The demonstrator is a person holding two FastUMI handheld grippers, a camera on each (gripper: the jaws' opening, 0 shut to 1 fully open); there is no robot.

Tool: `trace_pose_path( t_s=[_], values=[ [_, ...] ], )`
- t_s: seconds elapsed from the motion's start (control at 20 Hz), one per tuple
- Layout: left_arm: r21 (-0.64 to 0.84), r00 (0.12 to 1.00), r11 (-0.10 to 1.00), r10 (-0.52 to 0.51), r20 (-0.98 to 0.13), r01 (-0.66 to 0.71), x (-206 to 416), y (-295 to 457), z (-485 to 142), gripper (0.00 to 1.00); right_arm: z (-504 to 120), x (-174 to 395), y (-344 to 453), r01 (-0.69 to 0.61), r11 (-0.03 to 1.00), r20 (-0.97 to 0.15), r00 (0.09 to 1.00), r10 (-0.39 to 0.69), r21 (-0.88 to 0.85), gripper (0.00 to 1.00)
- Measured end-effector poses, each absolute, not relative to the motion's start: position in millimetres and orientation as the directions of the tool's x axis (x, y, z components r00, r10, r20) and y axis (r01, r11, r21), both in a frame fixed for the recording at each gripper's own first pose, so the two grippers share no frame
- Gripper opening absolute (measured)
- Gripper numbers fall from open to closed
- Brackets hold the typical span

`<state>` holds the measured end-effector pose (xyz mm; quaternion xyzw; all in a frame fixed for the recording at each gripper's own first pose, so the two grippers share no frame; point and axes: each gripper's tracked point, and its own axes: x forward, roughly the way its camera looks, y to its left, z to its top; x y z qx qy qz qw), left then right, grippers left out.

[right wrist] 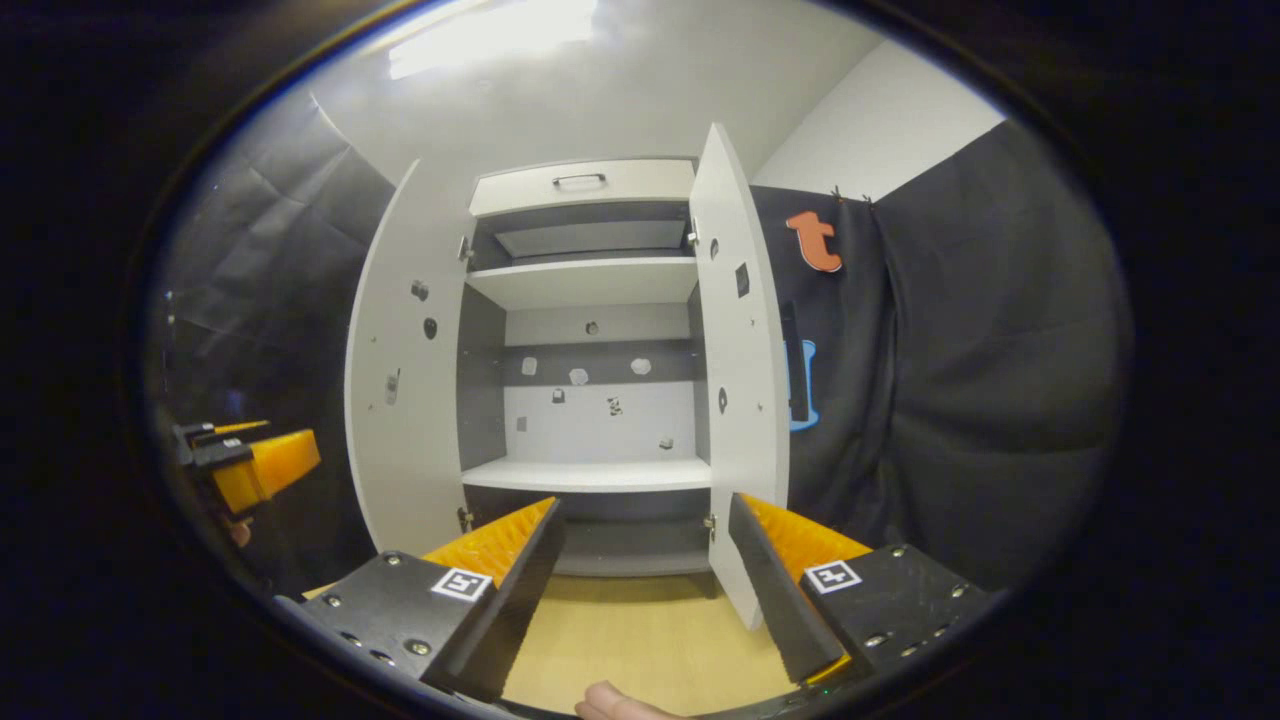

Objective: Open the right door of the double-door shoe cabinet with the right hand, and open the left door with the left hand.

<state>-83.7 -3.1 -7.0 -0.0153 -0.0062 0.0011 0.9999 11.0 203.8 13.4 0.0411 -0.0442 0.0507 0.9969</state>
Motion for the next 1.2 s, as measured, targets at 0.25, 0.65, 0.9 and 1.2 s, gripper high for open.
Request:
trace_pose_path(
  t_s=[0.25, 0.65, 0.9, 1.2],
  values=[
    [-0.039, 0.997, 0.998, -0.055, -0.058, 0.053, -84, -23, -32, 0.96, 12, 11, 204, -0.103, 0.992, 0.088, 0.991, 0.097, 0.068, 0.98],
    [-0.041, 0.997, 0.997, -0.060, -0.045, 0.058, -80, -29, -25, 0.97, 13, 4, 206, -0.114, 0.992, 0.099, 0.989, 0.108, 0.057, 0.98],
    [-0.038, 0.998, 0.998, -0.046, -0.042, 0.045, -80, -25, -22, 0.97, 13, -2, 209, -0.128, 0.991, 0.107, 0.987, 0.122, 0.048, 0.93],
    [-0.071, 0.998, 0.996, -0.051, -0.047, 0.047, -82, -21, -21, 0.97, 13, -6, 207, -0.123, 0.991, 0.117, 0.986, 0.115, 0.058, 0.93]
  ],
)
